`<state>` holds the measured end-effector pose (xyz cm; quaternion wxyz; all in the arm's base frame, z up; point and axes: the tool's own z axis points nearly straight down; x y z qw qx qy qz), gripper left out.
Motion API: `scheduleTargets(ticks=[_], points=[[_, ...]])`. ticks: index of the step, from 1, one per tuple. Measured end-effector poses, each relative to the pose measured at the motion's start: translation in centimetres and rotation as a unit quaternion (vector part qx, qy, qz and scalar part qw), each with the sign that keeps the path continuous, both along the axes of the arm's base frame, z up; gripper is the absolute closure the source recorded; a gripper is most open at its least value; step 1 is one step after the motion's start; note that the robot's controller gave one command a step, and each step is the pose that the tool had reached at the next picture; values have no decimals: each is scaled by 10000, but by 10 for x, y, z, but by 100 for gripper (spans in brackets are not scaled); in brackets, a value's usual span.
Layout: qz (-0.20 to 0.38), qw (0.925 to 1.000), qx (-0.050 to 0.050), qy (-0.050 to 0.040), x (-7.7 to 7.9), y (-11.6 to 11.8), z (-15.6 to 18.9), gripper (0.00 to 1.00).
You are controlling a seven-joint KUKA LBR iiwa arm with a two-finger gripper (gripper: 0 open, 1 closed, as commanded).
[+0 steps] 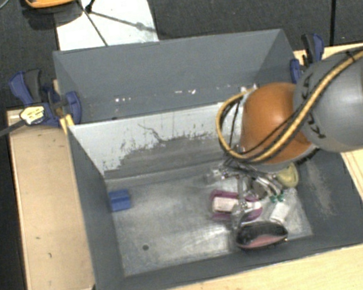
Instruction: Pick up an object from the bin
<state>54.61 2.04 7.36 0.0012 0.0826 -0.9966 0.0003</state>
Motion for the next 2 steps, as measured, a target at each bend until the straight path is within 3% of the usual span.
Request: scheduleTargets(ticks=[1, 2], points=[[-9, 10000, 7, -16, 1, 2, 2, 100], [1609, 9870, -2, -54, 31, -20, 156, 100]])
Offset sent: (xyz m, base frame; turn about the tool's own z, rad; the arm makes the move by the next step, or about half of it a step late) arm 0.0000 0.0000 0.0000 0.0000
